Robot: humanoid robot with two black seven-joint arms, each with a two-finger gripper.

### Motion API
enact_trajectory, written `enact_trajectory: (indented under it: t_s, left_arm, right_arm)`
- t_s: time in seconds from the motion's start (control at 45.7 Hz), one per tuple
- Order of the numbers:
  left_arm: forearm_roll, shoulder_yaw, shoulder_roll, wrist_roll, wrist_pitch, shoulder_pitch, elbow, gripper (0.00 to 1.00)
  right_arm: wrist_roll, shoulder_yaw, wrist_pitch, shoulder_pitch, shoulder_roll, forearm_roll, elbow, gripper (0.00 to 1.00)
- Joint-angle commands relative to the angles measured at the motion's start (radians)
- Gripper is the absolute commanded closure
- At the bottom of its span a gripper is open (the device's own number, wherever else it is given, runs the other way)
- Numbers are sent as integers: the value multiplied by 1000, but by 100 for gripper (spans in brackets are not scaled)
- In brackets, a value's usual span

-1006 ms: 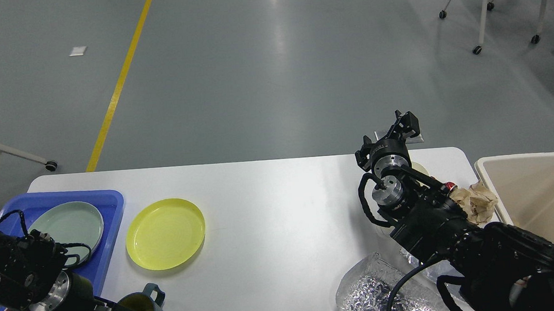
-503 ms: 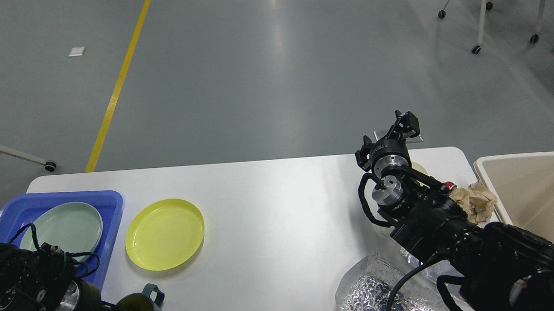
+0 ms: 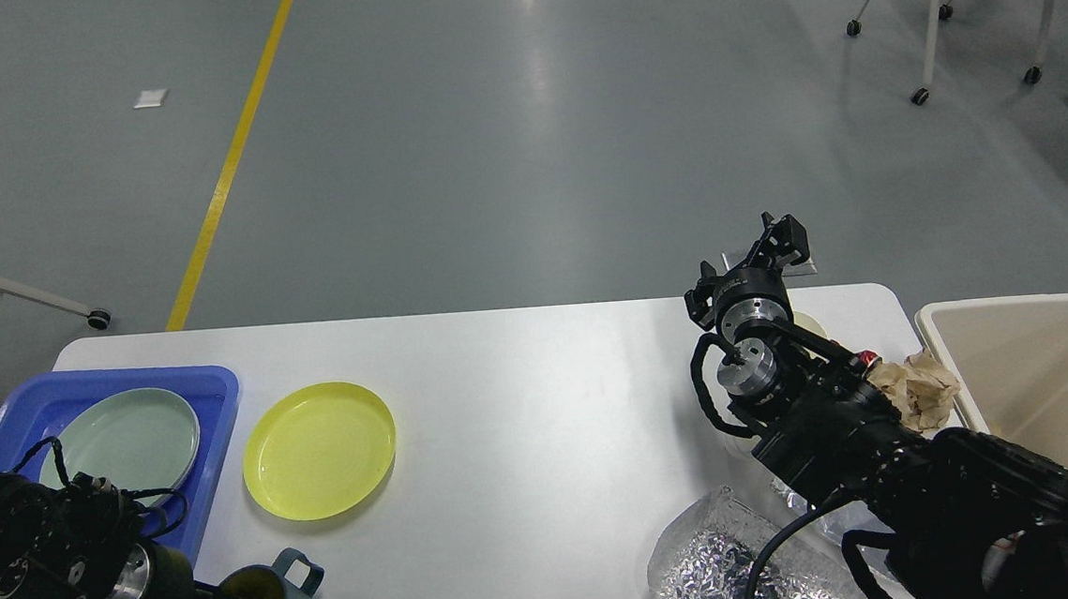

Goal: Tidy desktop
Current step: 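Lift the teal mug with the left gripper and carry it off the table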

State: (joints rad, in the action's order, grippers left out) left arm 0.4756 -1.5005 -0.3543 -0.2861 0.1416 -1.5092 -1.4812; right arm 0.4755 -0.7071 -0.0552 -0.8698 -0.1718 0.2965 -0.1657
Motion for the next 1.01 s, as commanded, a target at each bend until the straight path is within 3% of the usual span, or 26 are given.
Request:
enact_trajectory:
  t_s: [0.0,0.394,0.634,0.744,0.985]
  left_arm:
    - [2,26,-35,-1,-85,-83,-11,100]
    - [2,33,-155,1,-689,-528,-14,99]
    - [2,-26,-219,4,-1102,-853,-14,99]
    - [2,-81,-226,2,-1102,-1044,-14,100]
    - [2,-176,-224,5,-1102,-1313,-14,99]
  right_arm:
    - [0,0,0,0,0,0,0,0]
    - [0,0,0,0,0,1,0,0]
    - [0,0,0,0,0,1,0,0]
    - [0,0,0,0,0,0,0,0]
    - [0,0,0,0,0,1,0,0]
